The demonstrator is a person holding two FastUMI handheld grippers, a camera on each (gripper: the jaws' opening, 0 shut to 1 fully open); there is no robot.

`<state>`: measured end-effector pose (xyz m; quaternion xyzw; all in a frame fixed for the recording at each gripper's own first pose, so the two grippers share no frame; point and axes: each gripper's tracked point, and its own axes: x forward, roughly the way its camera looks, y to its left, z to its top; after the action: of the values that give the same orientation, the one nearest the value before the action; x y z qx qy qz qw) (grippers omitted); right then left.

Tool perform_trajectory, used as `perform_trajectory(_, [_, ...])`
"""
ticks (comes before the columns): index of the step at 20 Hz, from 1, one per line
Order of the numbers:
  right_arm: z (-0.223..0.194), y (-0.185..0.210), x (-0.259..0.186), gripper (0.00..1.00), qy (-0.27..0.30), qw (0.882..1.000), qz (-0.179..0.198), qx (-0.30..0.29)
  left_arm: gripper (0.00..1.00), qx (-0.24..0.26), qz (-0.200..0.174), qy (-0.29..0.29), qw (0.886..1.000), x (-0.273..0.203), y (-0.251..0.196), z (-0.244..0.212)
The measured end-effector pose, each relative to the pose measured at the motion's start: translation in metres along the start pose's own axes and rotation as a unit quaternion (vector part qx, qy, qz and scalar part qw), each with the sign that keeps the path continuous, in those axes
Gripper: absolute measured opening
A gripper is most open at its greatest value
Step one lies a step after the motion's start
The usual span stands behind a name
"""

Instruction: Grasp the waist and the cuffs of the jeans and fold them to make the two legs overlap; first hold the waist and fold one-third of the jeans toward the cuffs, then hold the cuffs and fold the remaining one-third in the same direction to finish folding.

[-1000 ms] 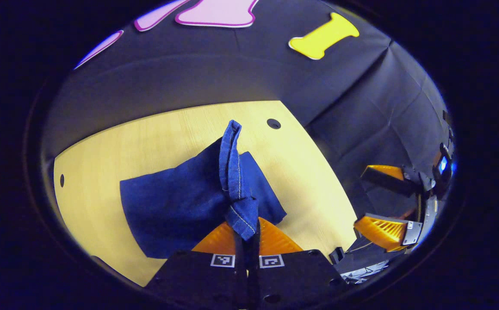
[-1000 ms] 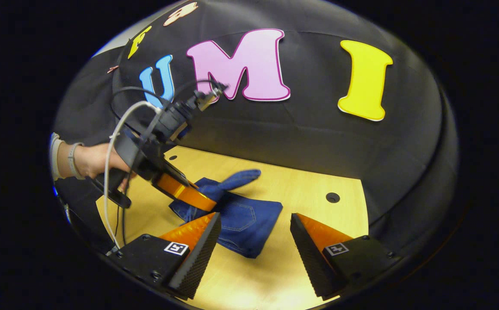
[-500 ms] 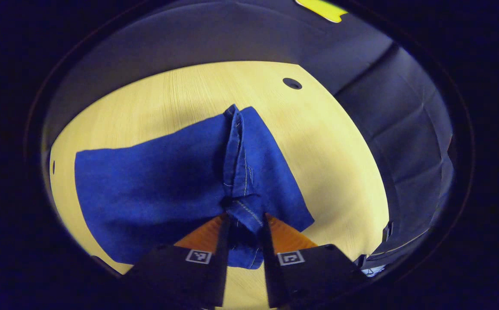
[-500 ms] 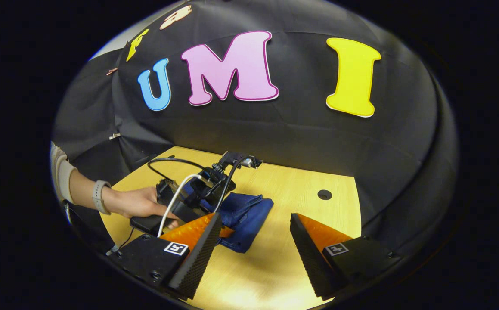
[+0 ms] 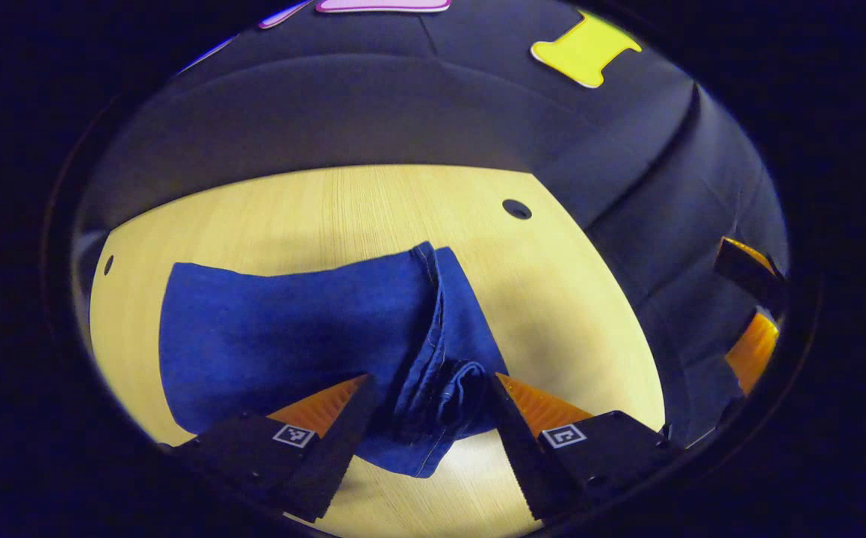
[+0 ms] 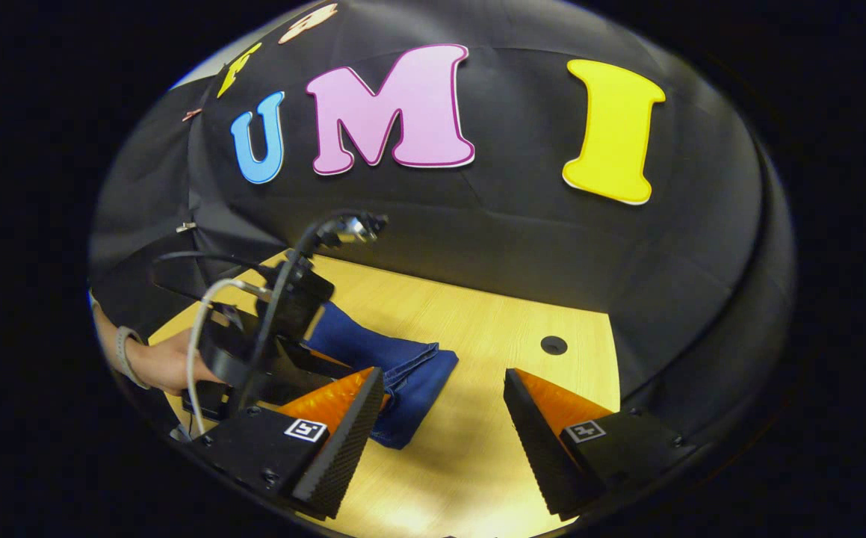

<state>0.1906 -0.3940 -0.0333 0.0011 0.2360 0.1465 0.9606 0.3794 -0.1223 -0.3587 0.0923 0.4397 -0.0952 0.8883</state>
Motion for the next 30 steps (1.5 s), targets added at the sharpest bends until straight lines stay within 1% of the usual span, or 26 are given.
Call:
perform_trajectory(3, [0.017, 0.009, -0.012, 0.99, -0.026, 0.999, -0.019, -0.011, 0.96, 0.035, 0.012, -0.08, 0.996, -0.049, 0.0, 0.029])
perform_trajectory(5, [0.031, 0.015, -0.027, 0.99, -0.047, 0.998, -0.04, -0.005, 0.95, 0.054, 0.025, -0.136, 0.989, -0.09, -0.001, 0.043])
perform_trajectory(8, [0.059, 0.03, -0.064, 0.99, -0.094, 0.993, -0.076, 0.01, 0.95, 0.072, 0.052, -0.197, 0.976, -0.168, 0.002, 0.042])
perform_trajectory(10, [0.072, 0.042, -0.092, 0.98, -0.122, 0.988, -0.095, 0.02, 0.95, 0.069, 0.065, -0.223, 0.97, -0.206, 0.006, 0.029])
perform_trajectory(11, [0.074, 0.048, -0.106, 1.0, -0.131, 0.986, -0.104, 0.024, 0.95, 0.065, 0.072, -0.235, 0.967, -0.224, 0.007, 0.022])
perform_trajectory(13, [0.078, 0.063, -0.13, 0.98, -0.145, 0.982, -0.115, 0.029, 0.95, 0.053, 0.087, -0.265, 0.959, -0.268, 0.014, 0.007])
perform_trajectory(17, [0.085, 0.097, -0.173, 0.98, -0.176, 0.975, -0.136, 0.012, 0.95, 0.015, 0.097, -0.33, 0.939, -0.342, 0.033, -0.011])
perform_trajectory(20, [0.102, 0.128, -0.194, 0.98, -0.201, 0.97, -0.135, 0.017, 0.95, 0.007, 0.111, -0.354, 0.928, -0.382, 0.045, -0.03])
perform_trajectory(23, [0.115, 0.153, -0.21, 0.98, -0.223, 0.966, -0.131, 0.01, 0.95, 0.007, 0.127, -0.369, 0.921, -0.415, 0.057, -0.044])
perform_trajectory(26, [0.12, 0.172, -0.218, 0.98, -0.231, 0.965, -0.125, 0.003, 0.95, -0.001, 0.134, -0.375, 0.917, -0.433, 0.064, -0.053])
perform_trajectory(29, [0.123, 0.186, -0.223, 0.98, -0.235, 0.965, -0.12, -0.002, 0.95, 0.002, 0.146, -0.385, 0.911, -0.45, 0.071, -0.058])
perform_trajectory(30, [0.124, 0.19, -0.225, 0.98, -0.236, 0.964, -0.119, -0.004, 0.95, 0.0, 0.143, -0.387, 0.911, -0.456, 0.074, -0.062])
